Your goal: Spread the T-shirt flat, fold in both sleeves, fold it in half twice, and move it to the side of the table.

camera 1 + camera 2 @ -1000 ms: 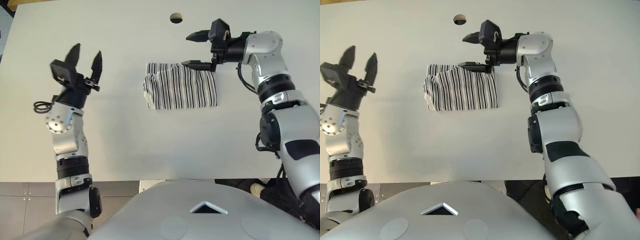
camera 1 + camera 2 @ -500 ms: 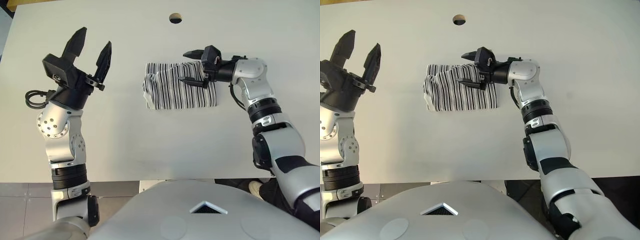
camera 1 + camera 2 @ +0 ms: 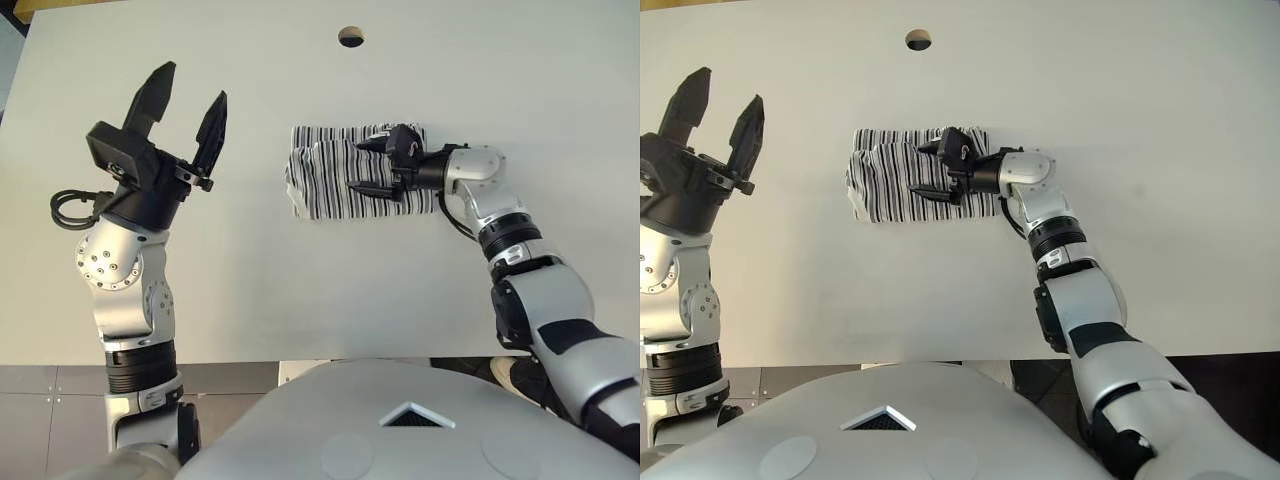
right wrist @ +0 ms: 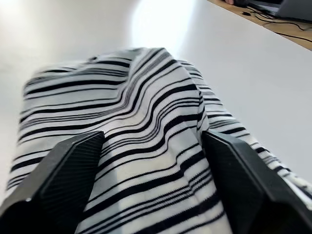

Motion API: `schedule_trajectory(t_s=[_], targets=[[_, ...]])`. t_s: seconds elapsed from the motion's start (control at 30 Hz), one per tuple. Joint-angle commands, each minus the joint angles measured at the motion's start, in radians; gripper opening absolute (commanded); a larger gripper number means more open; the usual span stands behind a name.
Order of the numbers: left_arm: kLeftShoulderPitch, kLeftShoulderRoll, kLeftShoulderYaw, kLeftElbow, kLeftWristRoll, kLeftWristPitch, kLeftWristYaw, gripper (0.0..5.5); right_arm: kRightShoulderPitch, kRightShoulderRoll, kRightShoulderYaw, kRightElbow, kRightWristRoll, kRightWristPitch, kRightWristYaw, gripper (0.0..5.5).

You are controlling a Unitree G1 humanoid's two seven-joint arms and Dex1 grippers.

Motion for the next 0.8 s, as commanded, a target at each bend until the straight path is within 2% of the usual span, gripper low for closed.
schedule_trajectory(t_s=[0.03, 0.2, 0.33, 0.47, 0.6, 0.8], targets=[[0.037, -0.004, -0.008, -0.053, 0.027, -0.003, 0.013, 2.78, -0.052, -0.010, 0.052, 0.104, -0.110, -0.077, -0.124, 3.71], [0.072, 0.001, 0.013, -0.122, 0.024, 0.006, 0.028, 2.78, -0.102, -0.056, 0.136, 0.246, -0.248, -0.038, -0.263, 3.71], [0.104, 0.002, 0.025, -0.174, 0.025, 0.015, 0.038, 2.78, -0.150, -0.088, 0.090, 0.292, -0.199, 0.032, -0.165, 3.71], [0.188, -0.015, 0.058, -0.238, 0.038, 0.005, 0.069, 2.78, -0.256, -0.202, 0.073, 0.338, -0.204, 0.216, -0.031, 3.71], [0.231, -0.018, 0.088, -0.266, 0.051, -0.005, 0.091, 2.78, -0.301, -0.291, 0.052, 0.360, -0.217, 0.344, -0.090, 3.71], [0.151, 0.026, 0.079, -0.220, 0.025, 0.011, 0.050, 2.78, -0.204, -0.441, 0.062, 0.367, -0.267, 0.390, -0.115, 3.71]])
